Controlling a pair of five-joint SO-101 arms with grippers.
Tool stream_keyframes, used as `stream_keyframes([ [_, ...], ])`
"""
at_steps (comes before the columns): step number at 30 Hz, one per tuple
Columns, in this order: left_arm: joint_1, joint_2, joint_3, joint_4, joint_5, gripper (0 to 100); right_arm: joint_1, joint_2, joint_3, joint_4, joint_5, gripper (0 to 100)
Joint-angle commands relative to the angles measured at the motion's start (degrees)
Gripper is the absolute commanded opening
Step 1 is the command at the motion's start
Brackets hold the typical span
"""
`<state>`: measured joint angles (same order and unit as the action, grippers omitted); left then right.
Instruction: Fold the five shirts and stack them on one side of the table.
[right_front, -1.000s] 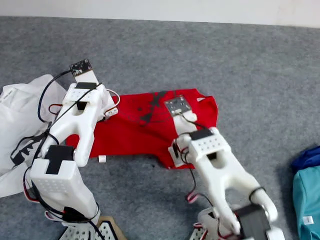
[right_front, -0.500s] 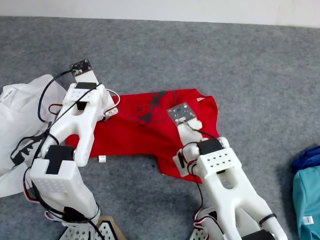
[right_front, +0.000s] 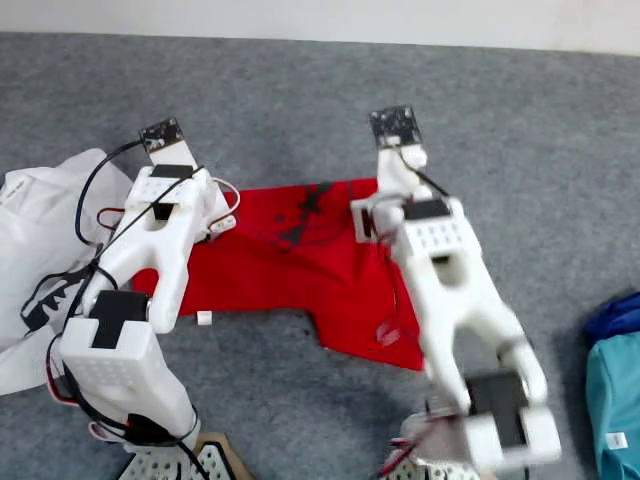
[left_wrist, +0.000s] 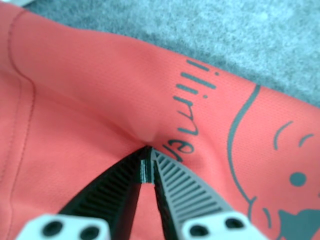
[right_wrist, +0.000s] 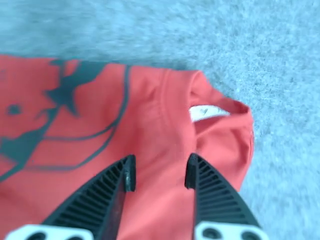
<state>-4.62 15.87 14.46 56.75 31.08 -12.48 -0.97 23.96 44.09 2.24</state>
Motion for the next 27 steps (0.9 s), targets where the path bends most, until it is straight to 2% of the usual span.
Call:
stream_keyframes([
  [1, -0.40, -0.22, -1.80, -0.79, 0.18, 1, 2.42, 10.95, -11.91, -0.92, -0.62, 17.3],
  [6, -0.40, -0.22, -1.80, -0.79, 0.18, 1, 3.21, 19.47, -20.44, 3.12, -0.26, 17.3],
  [11, -0.31, -0.22, -1.80, -0.79, 0.18, 1, 3.74, 21.67, -22.37, 3.21, -0.18, 16.6],
  [13, -0.31, -0.22, -1.80, -0.79, 0.18, 1, 3.82, 22.11, -22.46, 3.21, -0.18, 12.4],
  [16, -0.31, -0.22, -1.80, -0.79, 0.18, 1, 4.00, 22.20, -22.46, 3.21, -0.18, 0.2],
  [24, -0.13, -0.22, -1.80, -0.79, 0.18, 1, 9.45, 22.02, -26.07, 3.56, -0.88, 0.6],
  [27, -0.13, -0.22, -1.80, -0.79, 0.18, 1, 10.86, 22.02, -27.74, 3.65, -4.04, 0.6],
])
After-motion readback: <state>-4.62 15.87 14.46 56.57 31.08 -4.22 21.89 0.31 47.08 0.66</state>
